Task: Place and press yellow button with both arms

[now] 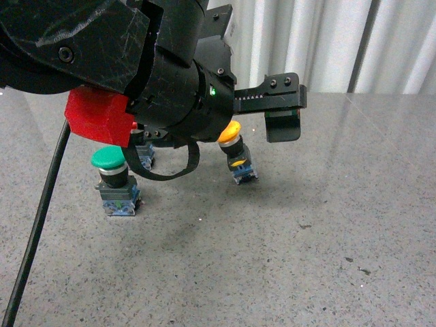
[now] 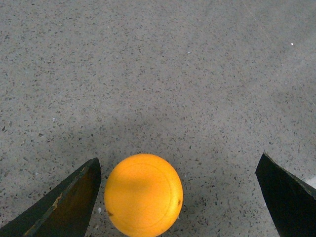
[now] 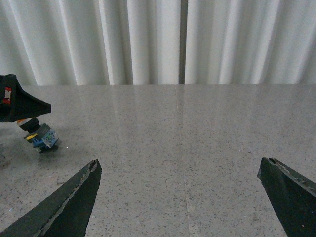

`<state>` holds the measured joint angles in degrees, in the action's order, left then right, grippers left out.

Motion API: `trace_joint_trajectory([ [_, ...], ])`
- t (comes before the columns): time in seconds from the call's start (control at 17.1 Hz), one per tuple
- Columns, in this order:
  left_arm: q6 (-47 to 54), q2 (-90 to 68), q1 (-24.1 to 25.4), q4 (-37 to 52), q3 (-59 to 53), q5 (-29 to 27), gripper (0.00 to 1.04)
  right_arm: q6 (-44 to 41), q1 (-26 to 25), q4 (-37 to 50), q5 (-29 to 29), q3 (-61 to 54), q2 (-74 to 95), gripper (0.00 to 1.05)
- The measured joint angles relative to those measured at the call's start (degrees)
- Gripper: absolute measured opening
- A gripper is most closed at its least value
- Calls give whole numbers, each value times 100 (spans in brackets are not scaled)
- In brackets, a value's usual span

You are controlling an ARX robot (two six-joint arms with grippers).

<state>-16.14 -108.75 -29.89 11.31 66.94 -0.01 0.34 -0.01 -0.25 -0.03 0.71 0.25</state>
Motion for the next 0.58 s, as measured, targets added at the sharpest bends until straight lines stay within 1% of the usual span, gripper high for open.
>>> trace_joint_trajectory([
  [0.23, 77, 0, 2, 208, -66, 17, 98, 0, 0, 0, 2, 0, 0, 98],
  [0.41, 149, 0, 4, 796, -234, -20, 98, 0, 0, 0, 2, 0, 0, 98],
  [0.53, 234, 0, 2, 1512, -431, -186, 98, 0, 0, 0, 2, 0, 0, 98],
  [0.58, 678, 0, -13, 2531, -634, -511, 98, 0, 0, 0, 2, 0, 0, 98],
])
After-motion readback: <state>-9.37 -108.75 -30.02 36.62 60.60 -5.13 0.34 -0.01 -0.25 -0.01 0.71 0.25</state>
